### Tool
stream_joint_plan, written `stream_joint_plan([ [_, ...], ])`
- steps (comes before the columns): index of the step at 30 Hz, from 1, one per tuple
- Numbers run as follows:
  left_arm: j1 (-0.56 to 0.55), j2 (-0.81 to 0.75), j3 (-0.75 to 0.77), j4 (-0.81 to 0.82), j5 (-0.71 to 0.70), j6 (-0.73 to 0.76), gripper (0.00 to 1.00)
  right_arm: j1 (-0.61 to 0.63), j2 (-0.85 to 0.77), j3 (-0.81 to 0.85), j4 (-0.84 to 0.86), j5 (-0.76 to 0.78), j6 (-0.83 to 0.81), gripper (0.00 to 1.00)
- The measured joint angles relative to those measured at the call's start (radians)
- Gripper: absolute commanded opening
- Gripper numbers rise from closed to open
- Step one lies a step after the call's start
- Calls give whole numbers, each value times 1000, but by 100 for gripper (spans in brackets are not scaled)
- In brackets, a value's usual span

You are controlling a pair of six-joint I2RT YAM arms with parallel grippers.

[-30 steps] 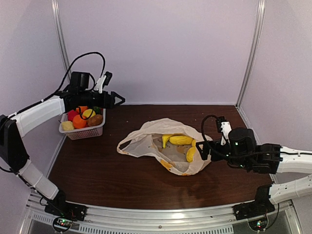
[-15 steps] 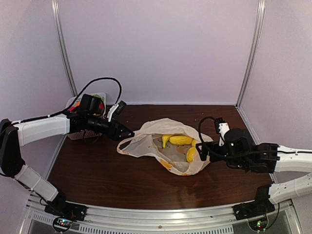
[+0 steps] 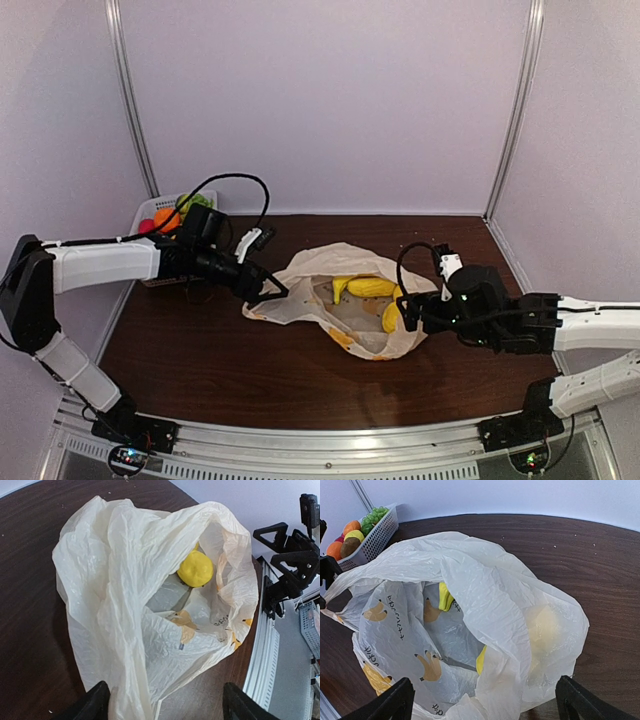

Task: Untie the knot of the plastic bag and take out the fruit
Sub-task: Reach into the gripper in the takeout bag, then pick up the fake fruit from the takeout bag.

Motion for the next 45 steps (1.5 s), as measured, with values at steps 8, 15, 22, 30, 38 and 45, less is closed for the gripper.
stream_joint_plan([
  [8, -2, 4, 1, 2, -38, -8, 8, 0, -40, 1, 29, -83, -45, 88],
  [15, -23, 4, 1, 11, -20, -7, 0, 9, -18, 59, 38, -169, -81, 78],
  [22, -47, -19, 1, 12, 45, -6, 0, 46, 142, 172, 47, -190, -103, 69],
  [30, -52, -37, 1, 16, 85, -7, 0, 43, 378, 306, -3, -104, -93, 64],
  [38, -52, -37, 1, 16, 87, -13, 0, -18, 511, 311, -46, -83, -53, 66],
  [45, -52, -37, 1, 16, 85, -14, 0, -82, 562, 304, -96, -74, -19, 75],
])
